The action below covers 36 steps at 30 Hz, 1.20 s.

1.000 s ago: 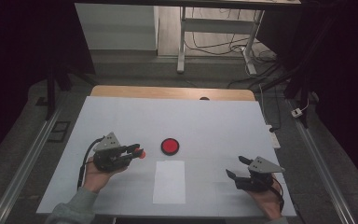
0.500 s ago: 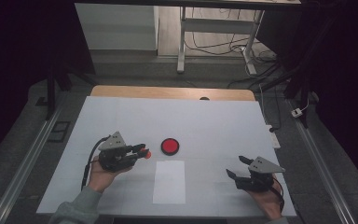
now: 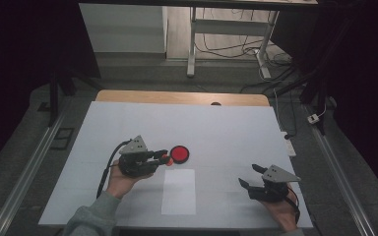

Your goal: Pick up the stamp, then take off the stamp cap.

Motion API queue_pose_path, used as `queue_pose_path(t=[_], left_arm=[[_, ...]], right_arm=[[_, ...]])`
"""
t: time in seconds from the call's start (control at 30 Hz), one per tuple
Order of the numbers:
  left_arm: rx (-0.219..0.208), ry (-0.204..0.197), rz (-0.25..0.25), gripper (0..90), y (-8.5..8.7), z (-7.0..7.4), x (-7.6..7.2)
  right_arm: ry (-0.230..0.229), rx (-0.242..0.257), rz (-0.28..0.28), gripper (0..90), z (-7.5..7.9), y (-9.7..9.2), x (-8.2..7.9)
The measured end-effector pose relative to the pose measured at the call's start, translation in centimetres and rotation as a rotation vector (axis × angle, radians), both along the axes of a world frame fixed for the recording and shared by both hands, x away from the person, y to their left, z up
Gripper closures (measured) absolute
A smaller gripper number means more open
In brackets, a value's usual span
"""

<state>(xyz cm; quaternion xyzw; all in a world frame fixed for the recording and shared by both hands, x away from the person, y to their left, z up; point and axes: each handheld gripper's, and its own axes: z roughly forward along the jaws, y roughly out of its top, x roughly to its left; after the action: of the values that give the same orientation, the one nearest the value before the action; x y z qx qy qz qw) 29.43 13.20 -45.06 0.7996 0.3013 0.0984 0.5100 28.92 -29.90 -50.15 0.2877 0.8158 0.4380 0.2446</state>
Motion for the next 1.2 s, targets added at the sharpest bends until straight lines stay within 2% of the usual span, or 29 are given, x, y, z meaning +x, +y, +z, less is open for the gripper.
queue_pose_path(t=[0.3, 0.47, 0.57, 1.2], left_arm=[[0.007, 0.012, -0.021, 72.3, -1.2, -0.6, 0.2], [0.003, 0.031, -0.054, 72.3, -2.4, -0.9, 0.1], [0.017, 0.031, -0.072, 72.3, -3.1, -1.1, 0.0], [0.026, 0.031, -0.075, 72.3, -3.5, -1.2, 0.0]], right_arm=[[0.002, -0.003, 0.007, 27.3, -0.1, 0.2, 0.0], [0.005, -0.004, 0.009, 27.4, -0.2, 0.2, 0.0], [0.004, -0.006, 0.01, 27.4, -0.1, 0.2, 0.0], [-0.013, -0.003, 0.017, 28.5, 0.0, 0.5, -0.1]])
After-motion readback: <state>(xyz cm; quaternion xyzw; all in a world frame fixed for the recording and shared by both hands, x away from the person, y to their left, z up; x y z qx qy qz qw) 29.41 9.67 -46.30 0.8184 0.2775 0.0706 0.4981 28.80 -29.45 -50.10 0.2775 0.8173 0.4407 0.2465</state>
